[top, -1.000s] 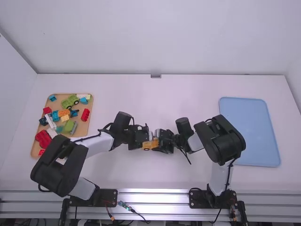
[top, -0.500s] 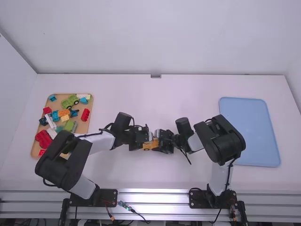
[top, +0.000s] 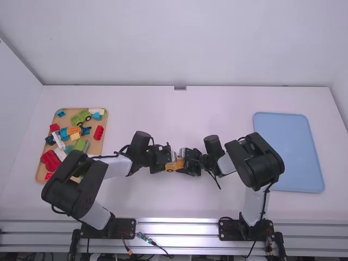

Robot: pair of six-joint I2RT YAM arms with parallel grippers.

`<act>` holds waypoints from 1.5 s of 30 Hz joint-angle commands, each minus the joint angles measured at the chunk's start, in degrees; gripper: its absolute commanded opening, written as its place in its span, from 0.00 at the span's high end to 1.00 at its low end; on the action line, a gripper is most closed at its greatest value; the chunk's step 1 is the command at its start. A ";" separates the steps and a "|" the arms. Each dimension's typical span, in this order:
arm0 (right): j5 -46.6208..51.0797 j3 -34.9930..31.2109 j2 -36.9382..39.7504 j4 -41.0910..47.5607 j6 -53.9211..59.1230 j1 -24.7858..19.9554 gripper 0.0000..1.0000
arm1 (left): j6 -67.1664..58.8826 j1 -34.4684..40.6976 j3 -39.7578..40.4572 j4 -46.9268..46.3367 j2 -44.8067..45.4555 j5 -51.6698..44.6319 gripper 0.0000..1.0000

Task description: Assemble lego blocks to make yellow taxi

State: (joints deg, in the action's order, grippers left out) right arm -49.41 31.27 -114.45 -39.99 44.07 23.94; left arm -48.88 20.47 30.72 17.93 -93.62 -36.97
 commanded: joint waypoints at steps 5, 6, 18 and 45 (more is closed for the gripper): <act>0.59 0.24 -0.63 0.22 -0.57 0.44 0.43 | 2.43 -0.70 -0.44 -4.94 13.27 3.26 0.98; 0.98 0.20 -0.63 0.22 -0.52 0.44 0.43 | 3.45 -1.09 -0.46 -5.62 14.99 4.17 0.98; 5.16 0.31 -0.63 1.62 -0.57 0.44 0.17 | 21.38 -14.75 -0.70 -7.85 24.68 15.41 0.23; 38.45 0.22 28.28 33.44 -9.84 0.44 0.01 | 46.27 -31.01 11.41 -21.22 24.61 25.33 0.01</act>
State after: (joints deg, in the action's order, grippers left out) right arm -15.29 31.59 -89.19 -6.76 37.67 24.43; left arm -9.43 -8.69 39.20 -1.32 -69.32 -16.34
